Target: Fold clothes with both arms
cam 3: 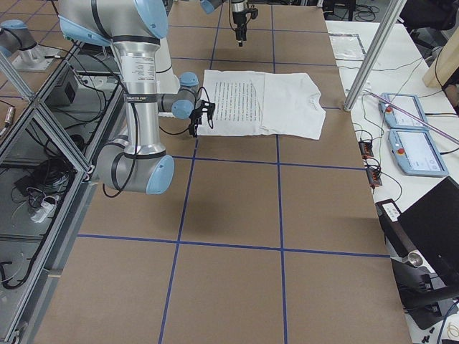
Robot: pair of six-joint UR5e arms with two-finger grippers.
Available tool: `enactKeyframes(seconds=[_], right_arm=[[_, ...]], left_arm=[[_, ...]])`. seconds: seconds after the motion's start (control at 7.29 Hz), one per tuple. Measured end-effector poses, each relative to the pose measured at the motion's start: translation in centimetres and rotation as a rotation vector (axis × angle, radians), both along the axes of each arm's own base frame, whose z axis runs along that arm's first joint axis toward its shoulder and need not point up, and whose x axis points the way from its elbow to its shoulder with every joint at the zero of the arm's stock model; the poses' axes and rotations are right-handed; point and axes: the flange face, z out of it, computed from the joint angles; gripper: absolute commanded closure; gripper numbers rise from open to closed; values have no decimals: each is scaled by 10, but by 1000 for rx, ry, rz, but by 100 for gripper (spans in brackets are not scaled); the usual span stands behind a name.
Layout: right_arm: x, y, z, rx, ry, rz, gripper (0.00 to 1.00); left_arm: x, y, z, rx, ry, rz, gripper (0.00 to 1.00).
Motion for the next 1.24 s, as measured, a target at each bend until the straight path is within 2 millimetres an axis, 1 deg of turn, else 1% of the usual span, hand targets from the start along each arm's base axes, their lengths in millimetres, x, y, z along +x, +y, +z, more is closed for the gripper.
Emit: enactKeyframes(seconds=[0.14, 0.41, 0.55, 0.69, 0.96, 1.1, 1.24], right_arm=[[1, 0, 3, -3, 5, 3, 36], [3, 1, 7, -7, 14, 5, 61], [4, 0, 8, -7, 14, 6, 69], [5, 0, 7, -7, 13, 7, 81], [7, 1, 7, -9, 13, 6, 92], [9, 1, 3, -8, 5, 5, 100], [11, 1, 0, -7, -3, 6, 100]], left_arm=[[1, 0, -3, 4, 6, 1, 0], [2, -1, -5, 7, 9, 0, 0], [2, -1, -5, 7, 7, -1, 0], [3, -1, -5, 7, 6, -2, 0], [4, -2, -6, 9, 6, -2, 0], [5, -2, -7, 11, 7, -3, 0], [5, -2, -7, 12, 7, -2, 0]])
